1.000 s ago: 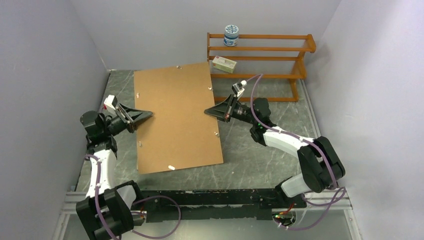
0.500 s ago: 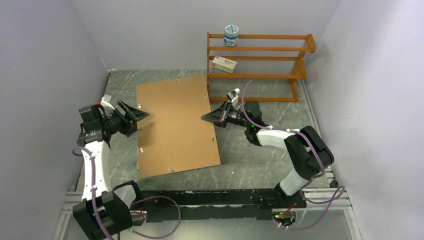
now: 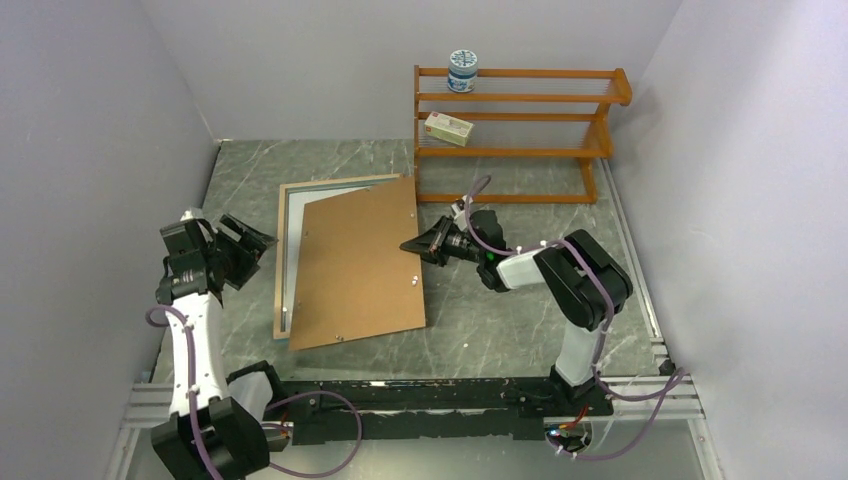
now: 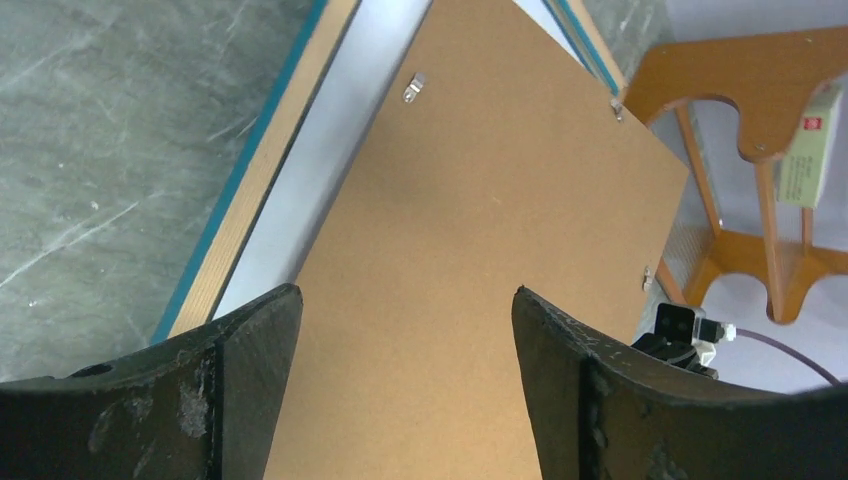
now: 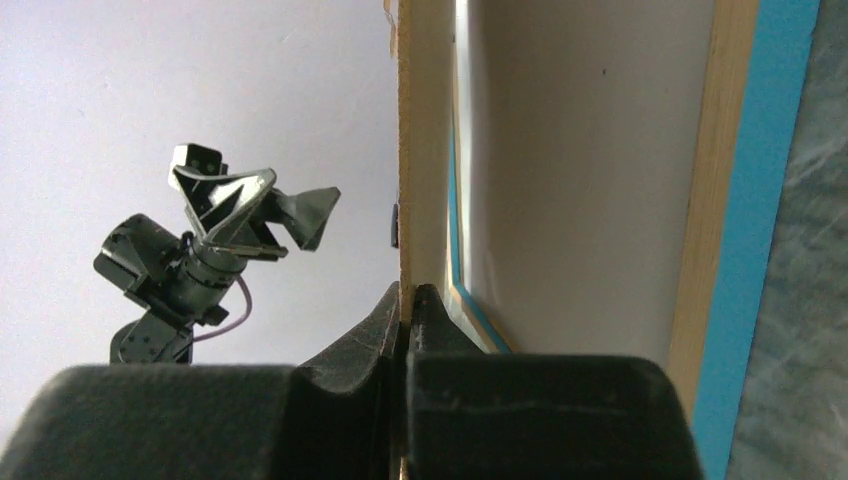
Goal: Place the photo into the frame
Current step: Place the photo frame item in the photo frame.
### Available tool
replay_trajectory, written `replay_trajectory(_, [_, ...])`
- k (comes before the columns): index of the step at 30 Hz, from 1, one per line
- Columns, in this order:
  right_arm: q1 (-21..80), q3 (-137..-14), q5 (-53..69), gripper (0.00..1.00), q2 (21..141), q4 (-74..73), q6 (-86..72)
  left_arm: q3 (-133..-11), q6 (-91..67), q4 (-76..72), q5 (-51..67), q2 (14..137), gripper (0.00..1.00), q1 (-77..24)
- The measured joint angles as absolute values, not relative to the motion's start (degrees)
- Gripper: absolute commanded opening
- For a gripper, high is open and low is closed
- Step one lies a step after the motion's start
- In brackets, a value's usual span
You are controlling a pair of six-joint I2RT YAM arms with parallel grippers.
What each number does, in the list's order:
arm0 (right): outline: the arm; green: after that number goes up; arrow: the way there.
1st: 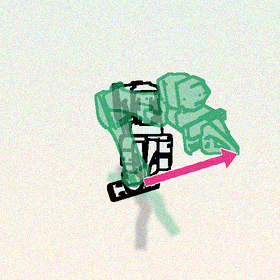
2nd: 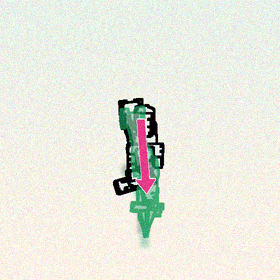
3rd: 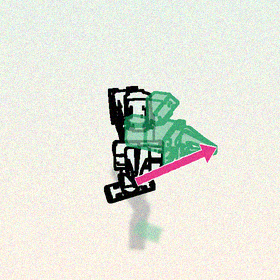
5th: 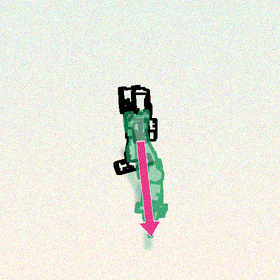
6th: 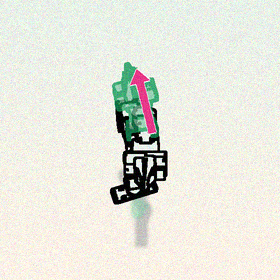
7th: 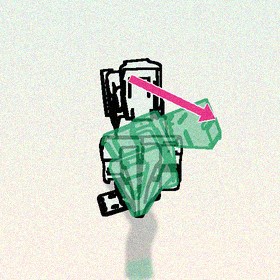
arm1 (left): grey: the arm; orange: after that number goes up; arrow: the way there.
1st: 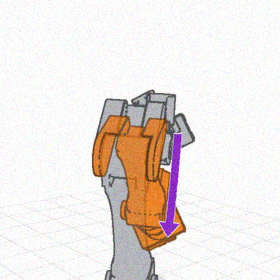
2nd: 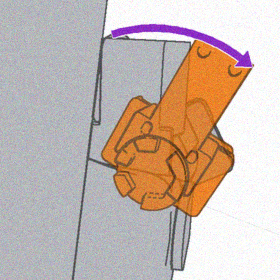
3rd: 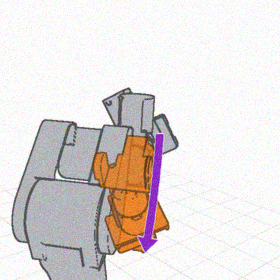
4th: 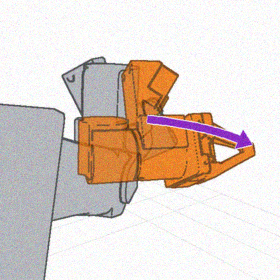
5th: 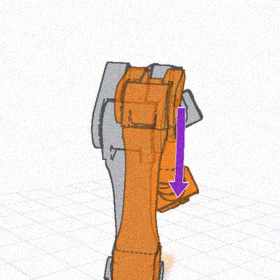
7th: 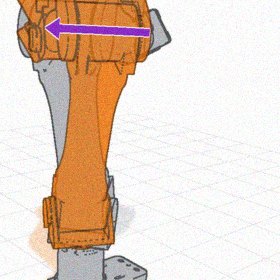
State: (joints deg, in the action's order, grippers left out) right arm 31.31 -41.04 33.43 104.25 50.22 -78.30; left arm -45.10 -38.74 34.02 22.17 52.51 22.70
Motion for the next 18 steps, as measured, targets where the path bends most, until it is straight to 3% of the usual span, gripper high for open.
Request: replay_trajectory(18, [31.6,-50.5,35.4,0.00,114.8,51.1,-74.6,-38.4,-44.6,20.4,17.8,65.3,0.74,22.9])
